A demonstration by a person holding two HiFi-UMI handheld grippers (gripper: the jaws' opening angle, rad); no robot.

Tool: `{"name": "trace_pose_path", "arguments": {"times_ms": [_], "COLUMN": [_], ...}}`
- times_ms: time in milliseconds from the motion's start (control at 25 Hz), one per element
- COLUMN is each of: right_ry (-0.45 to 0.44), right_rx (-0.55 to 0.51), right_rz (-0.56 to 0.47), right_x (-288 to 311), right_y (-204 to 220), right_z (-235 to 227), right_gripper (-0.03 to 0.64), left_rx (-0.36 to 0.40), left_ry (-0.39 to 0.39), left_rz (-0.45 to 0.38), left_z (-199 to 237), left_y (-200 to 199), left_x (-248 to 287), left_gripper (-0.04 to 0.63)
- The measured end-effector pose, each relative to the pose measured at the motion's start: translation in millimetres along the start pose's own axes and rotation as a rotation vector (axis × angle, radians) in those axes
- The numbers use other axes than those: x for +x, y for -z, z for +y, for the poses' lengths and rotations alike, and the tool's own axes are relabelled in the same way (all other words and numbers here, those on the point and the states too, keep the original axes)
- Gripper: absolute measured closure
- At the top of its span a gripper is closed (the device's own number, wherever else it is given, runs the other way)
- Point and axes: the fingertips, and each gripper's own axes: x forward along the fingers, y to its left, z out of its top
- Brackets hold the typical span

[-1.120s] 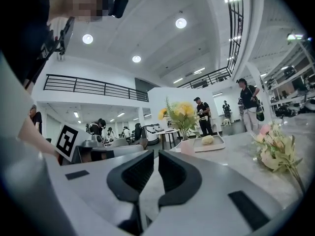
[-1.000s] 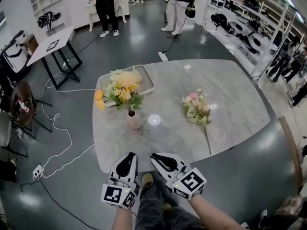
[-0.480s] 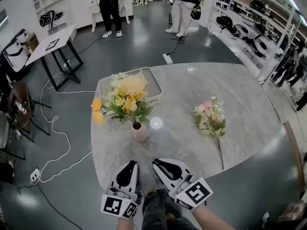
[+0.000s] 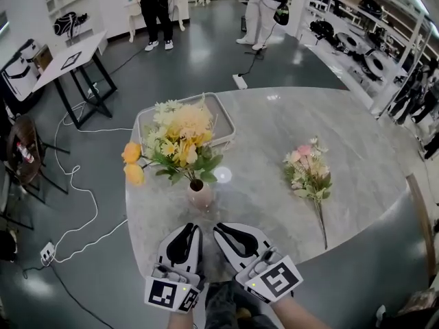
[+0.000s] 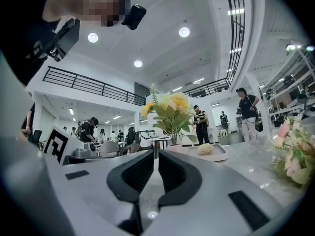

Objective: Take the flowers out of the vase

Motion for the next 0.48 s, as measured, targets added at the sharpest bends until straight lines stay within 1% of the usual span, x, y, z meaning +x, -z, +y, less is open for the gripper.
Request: {"name": "trace_pose_path", "arguments": {"times_ms": [160,240,360,480], "right_ry": [0.010,0.011,0.029,0.038], "right_rx": [-0.034,-0.035,-0.015,-0.009], "right_rz": [0.020,0.017,0.013,0.006], "right_x": [6,10,14,16], "right_y": [9,9,11,12], "right_z": [-3,-3,-5,-11], "right_gripper": [0.577,0.577,0.577,0.577], "left_rx": [0.015,0.017,0.018,0.007], "left_ry": [-0.011,-0.018,-0.021,-0.022], "left_rz": [-0.002,-0.008,-0.008,-0.013], "left_z": [7,12,18,25], "left_y": [-3,-6,-9,-10], "left_x": [10,15,21,28], "left_gripper": [0.552,0.551,0.493,0.462]}}
